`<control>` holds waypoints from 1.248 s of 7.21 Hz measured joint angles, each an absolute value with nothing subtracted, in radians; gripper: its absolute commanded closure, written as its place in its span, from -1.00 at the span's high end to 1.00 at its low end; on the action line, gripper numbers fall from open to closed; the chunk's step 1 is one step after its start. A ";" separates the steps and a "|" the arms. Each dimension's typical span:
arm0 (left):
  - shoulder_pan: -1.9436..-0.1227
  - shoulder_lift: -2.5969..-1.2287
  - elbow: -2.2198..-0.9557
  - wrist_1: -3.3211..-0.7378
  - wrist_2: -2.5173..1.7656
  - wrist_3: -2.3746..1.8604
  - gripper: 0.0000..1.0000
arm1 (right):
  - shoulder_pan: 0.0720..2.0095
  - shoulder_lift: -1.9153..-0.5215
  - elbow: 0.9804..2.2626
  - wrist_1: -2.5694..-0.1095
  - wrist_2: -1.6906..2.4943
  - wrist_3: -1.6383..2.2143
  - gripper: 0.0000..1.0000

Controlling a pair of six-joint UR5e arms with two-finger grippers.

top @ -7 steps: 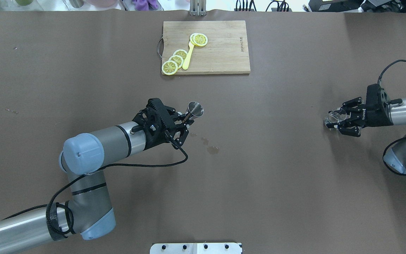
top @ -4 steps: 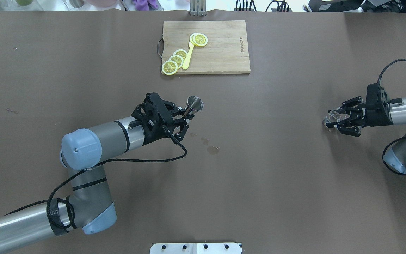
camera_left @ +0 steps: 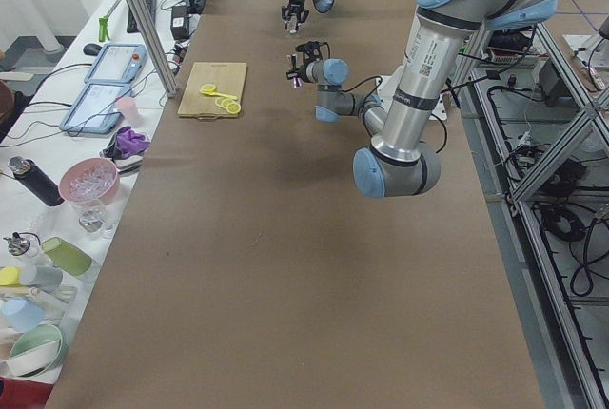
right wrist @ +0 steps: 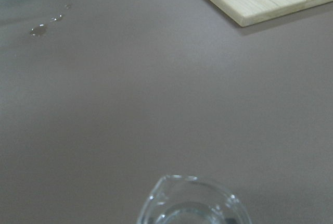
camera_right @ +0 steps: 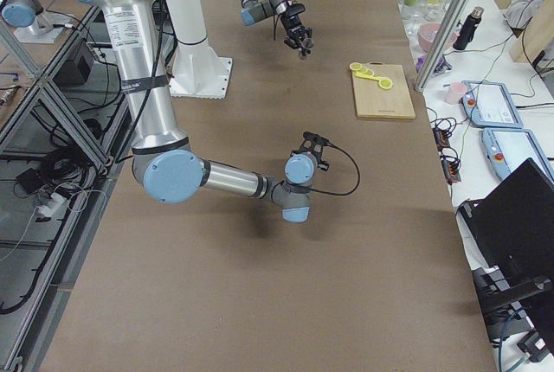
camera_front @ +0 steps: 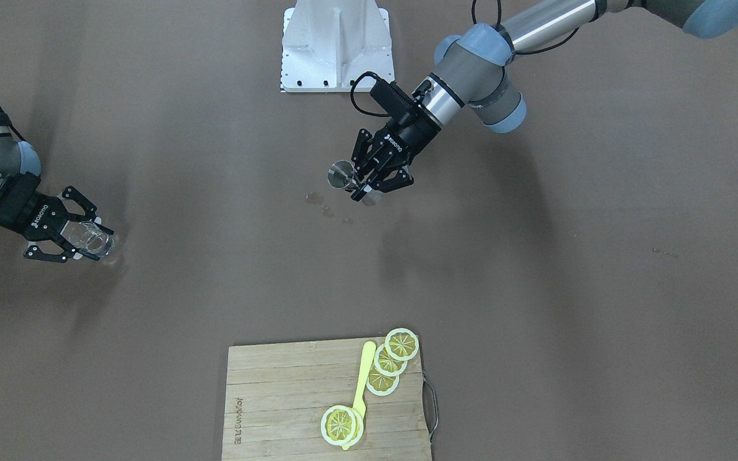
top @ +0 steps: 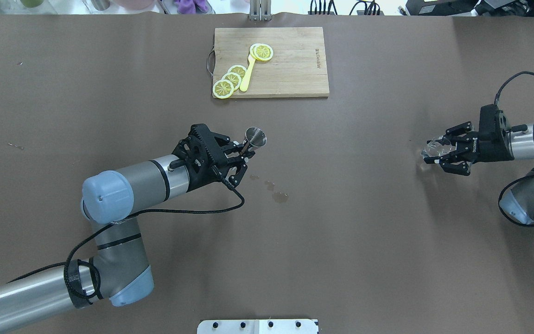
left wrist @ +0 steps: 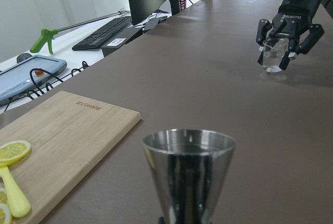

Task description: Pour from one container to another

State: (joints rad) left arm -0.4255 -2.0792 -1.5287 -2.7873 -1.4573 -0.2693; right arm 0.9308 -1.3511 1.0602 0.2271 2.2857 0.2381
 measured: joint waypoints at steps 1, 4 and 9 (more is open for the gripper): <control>-0.420 -2.087 -1.509 -2.808 -1.457 -0.272 -1.00 | 0.932 -1.341 1.085 0.205 2.286 0.241 0.00; -0.378 -2.108 -1.499 -2.826 -1.454 -0.280 -1.00 | 0.939 -1.289 1.192 0.053 2.286 0.249 -0.13; -0.284 -2.102 -1.474 -3.007 -1.441 -0.268 -1.00 | 0.938 -1.192 1.435 -0.302 2.326 0.277 -1.00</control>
